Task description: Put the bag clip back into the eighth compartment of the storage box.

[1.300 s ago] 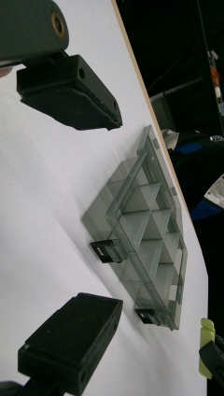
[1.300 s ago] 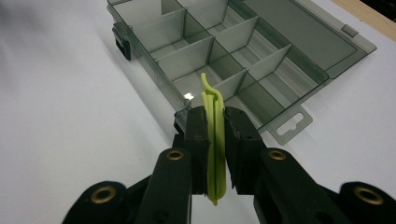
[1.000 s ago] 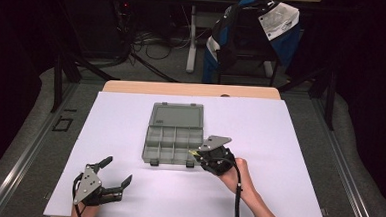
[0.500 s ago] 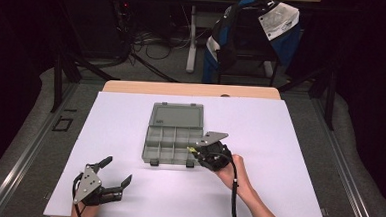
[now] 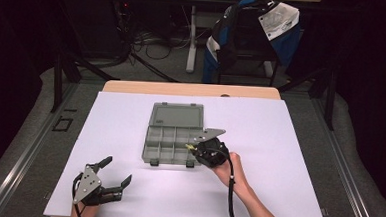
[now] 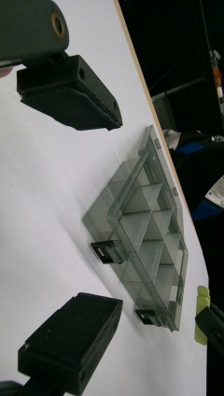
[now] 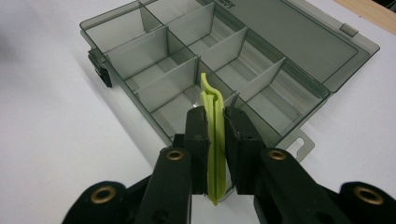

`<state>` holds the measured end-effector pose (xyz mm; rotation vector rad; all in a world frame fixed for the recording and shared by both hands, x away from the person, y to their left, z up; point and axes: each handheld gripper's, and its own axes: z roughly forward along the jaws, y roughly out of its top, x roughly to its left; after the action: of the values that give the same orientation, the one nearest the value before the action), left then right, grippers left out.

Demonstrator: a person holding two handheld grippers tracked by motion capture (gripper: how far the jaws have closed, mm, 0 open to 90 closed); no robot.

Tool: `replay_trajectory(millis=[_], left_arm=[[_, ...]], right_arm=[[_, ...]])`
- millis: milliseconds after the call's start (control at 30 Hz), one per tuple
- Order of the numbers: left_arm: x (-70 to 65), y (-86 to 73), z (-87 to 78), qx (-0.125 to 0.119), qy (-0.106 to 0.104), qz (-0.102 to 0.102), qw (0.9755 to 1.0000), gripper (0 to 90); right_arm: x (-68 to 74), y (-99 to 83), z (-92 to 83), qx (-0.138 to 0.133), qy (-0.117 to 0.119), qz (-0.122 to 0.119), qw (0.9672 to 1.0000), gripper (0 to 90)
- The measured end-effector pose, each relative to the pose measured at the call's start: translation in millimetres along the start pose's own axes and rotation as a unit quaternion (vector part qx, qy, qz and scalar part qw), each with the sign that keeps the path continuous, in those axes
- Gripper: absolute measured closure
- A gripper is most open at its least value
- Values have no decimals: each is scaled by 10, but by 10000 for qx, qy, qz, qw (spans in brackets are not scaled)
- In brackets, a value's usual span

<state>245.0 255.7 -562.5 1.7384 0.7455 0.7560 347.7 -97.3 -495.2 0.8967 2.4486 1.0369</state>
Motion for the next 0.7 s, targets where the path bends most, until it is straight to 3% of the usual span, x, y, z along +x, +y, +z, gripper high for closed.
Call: replay_trajectory(millis=[700], left_arm=[[-1,0,0,2,5,22,10000,113]], right_arm=[[-18,53,79,5,-57,278,9996,801]])
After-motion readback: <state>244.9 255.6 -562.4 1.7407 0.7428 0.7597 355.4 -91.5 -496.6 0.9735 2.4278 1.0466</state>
